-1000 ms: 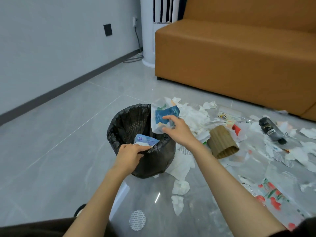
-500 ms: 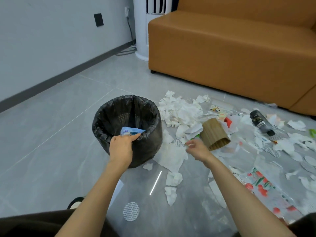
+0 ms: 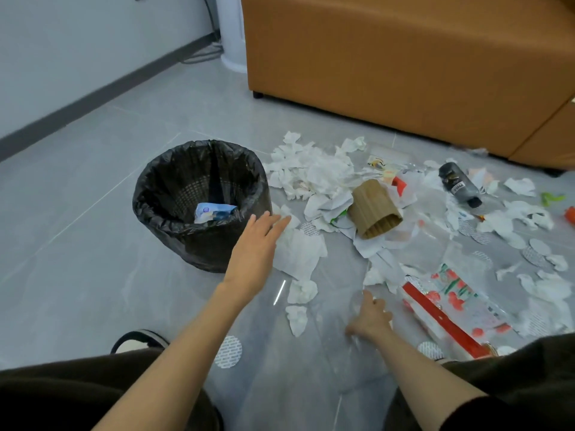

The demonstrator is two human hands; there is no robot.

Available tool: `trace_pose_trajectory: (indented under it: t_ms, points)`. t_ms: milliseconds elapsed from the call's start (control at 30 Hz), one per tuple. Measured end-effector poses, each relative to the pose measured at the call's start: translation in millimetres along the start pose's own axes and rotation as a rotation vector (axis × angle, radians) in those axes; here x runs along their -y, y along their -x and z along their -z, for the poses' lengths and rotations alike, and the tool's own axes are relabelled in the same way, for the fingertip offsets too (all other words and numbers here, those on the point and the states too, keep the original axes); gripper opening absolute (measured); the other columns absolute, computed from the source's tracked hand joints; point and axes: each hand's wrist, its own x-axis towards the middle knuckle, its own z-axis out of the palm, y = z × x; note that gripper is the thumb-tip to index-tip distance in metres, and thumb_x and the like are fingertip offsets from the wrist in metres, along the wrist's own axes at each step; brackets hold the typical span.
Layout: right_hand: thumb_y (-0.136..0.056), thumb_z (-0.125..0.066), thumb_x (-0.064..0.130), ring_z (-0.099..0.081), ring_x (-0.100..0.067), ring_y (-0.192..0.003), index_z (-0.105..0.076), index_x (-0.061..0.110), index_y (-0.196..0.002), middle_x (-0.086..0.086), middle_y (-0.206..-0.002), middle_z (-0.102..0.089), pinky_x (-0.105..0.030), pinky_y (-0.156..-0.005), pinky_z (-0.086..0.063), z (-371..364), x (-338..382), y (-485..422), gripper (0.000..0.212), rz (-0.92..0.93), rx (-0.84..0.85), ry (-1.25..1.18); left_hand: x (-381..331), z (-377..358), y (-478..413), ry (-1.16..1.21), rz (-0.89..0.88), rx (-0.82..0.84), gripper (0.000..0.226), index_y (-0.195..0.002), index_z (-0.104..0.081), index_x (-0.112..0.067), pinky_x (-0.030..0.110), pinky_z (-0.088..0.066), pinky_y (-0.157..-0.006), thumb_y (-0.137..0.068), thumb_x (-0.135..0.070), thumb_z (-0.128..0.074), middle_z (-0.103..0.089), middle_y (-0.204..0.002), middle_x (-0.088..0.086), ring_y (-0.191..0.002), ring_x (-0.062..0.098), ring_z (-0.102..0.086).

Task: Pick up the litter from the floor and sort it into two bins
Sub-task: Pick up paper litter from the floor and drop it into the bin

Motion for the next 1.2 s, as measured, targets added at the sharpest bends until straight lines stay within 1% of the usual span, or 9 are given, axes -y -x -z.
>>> trace_pose_trajectory:
  t_ms: [167,333,467,600,767,867,933,1100,1200]
  points:
    - [-0.075,-0.075,0.024,-0.04,-0.032,-0.125,-0.034,0.01,-0.133,-0.013,-0.136,-0.037,-0.033,-0.102,-0.038,-13,-5,0,0.072,0.099,-0.067,0.061,-24,-22,15,0.163,-0.066,0.208,0.069,-0.138,-0.045,-0.014,0.035,-0.039,-0.103,-0.076,0.013,-0.059,-0.051,-0.136,0.011,-0.121,0.031,-0.051]
    - [-0.086,-0.063,0.019,-0.056,-0.027,-0.116,-0.057,0.005,-0.117,-0.014,-0.123,-0.062,-0.025,-0.093,-0.039,-18,-4,-3,0.035,0.208,-0.081,0.049,-29,-49,39,0.143,0.058,0.619,0.06,-0.146,-0.028,-0.027,0.028,-0.03,-0.108,-0.093,-0.012,-0.051,-0.024,-0.154,-0.001,-0.138,0.019,-0.029]
    - [-0.086,-0.059,0.013,-0.057,-0.031,-0.113,-0.059,0.002,-0.11,-0.017,-0.118,-0.063,-0.028,-0.088,-0.042,-13,2,-4,0.027,0.14,-0.156,-0.134,-27,-63,62,0.149,0.126,0.846,0.07,-0.146,-0.027,-0.028,0.03,-0.033,-0.108,-0.087,-0.018,-0.062,-0.018,-0.154,0.0,-0.138,0.021,-0.026]
    - [-0.085,-0.06,0.012,-0.056,-0.035,-0.109,-0.056,0.001,-0.106,-0.021,-0.113,-0.062,-0.032,-0.086,-0.042,5,15,-6,0.024,0.093,-0.26,-0.35,-20,-73,83,0.129,0.203,0.969,0.067,-0.141,-0.036,-0.028,0.032,-0.038,-0.104,-0.082,-0.017,-0.066,-0.029,-0.144,0.001,-0.131,0.02,-0.033]
    - [-0.08,-0.064,0.009,-0.058,-0.034,-0.102,-0.055,0.001,-0.104,-0.018,-0.107,-0.061,-0.036,-0.088,-0.046,35,33,-14,0.026,0.07,-0.273,-0.661,-16,-79,100,0.201,0.323,0.84,0.035,-0.119,-0.06,-0.022,0.026,-0.043,-0.094,-0.087,-0.008,-0.057,-0.047,-0.128,0.002,-0.112,0.021,-0.051]
    - [-0.078,-0.068,0.007,-0.057,-0.027,-0.086,-0.048,0.008,-0.087,-0.013,-0.095,-0.053,-0.045,-0.082,-0.056,51,43,-15,0.021,0.046,-0.151,-0.95,-15,-82,103,0.249,0.402,0.772,0.025,-0.103,-0.068,-0.019,0.023,-0.045,-0.085,-0.087,-0.005,-0.055,-0.057,-0.117,0.004,-0.103,0.02,-0.057]
    - [-0.08,-0.069,0.004,-0.055,-0.023,-0.084,-0.047,0.008,-0.087,-0.011,-0.094,-0.051,-0.038,-0.075,-0.057,65,51,-13,0.023,0.069,-0.068,-1.112,-14,-79,96,0.305,0.445,0.711,0.023,-0.103,-0.069,-0.016,0.018,-0.042,-0.077,-0.088,-0.007,-0.054,-0.059,-0.112,0.004,-0.1,0.018,-0.057]
    - [-0.08,-0.069,0.002,-0.057,-0.018,-0.074,-0.052,0.009,-0.084,-0.009,-0.078,-0.054,-0.031,-0.068,-0.056,111,88,1,0.019,0.186,0.061,-1.425,-17,-40,39,0.593,0.577,0.288,0.02,-0.099,-0.073,-0.014,0.016,-0.045,-0.073,-0.084,-0.005,-0.062,-0.068,-0.097,-0.001,-0.084,0.015,-0.063]
    - [-0.08,-0.069,0.0,-0.058,-0.019,-0.075,-0.052,0.009,-0.08,-0.009,-0.075,-0.057,-0.03,-0.063,-0.056,139,120,16,0.019,0.264,0.119,-1.545,-16,1,1,0.72,0.574,0.097,0.019,-0.099,-0.071,-0.014,0.013,-0.05,-0.06,-0.085,-0.005,-0.062,-0.067,-0.095,-0.001,-0.07,0.008,-0.061]
